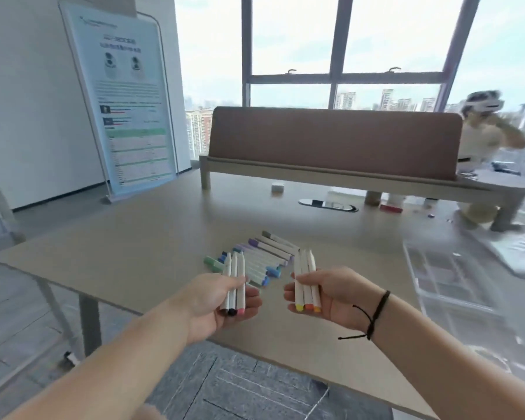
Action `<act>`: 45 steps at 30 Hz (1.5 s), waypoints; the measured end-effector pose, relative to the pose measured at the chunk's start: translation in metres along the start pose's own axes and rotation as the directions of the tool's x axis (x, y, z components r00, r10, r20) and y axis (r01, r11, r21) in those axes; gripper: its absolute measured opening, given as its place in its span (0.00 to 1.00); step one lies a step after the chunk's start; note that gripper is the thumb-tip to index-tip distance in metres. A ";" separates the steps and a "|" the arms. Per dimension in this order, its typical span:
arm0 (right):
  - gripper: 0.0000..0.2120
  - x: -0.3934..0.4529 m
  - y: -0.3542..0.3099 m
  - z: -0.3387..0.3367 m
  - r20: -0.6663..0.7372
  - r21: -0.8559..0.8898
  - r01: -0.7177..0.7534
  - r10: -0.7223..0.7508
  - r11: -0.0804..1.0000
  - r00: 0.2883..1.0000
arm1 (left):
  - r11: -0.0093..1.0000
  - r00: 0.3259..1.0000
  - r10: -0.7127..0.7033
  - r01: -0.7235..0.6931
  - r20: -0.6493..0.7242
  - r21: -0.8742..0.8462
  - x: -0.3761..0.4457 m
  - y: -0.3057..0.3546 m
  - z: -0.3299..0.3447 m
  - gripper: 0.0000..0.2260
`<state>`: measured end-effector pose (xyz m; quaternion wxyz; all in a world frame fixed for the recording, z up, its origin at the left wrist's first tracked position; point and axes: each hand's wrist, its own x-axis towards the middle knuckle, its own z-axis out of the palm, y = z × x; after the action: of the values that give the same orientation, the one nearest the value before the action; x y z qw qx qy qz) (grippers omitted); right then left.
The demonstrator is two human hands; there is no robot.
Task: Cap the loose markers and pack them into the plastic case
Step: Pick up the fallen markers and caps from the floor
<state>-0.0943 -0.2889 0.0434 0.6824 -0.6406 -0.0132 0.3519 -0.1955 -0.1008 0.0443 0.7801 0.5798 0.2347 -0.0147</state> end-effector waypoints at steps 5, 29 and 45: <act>0.11 0.000 -0.002 -0.054 -0.152 0.031 -0.050 0.055 0.998 0.987 | 0.992 0.993 -0.058 0.046 0.101 0.120 0.041 -0.015 0.068 0.07; 0.06 -0.005 0.004 0.043 -0.094 -0.516 0.344 -0.452 0.784 0.887 | 0.107 0.736 0.653 -0.324 0.179 0.940 0.027 0.004 0.006 0.08; 0.12 0.073 0.152 0.408 0.788 -0.615 0.748 -0.197 -0.249 0.583 | 0.183 0.606 0.630 0.493 -0.486 0.851 -0.154 -0.088 -0.386 0.10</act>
<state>-0.3013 0.0896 -0.0496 0.1022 -0.7547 -0.6464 0.0460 -0.4932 0.1836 -0.0592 0.0197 0.8815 0.4507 0.1392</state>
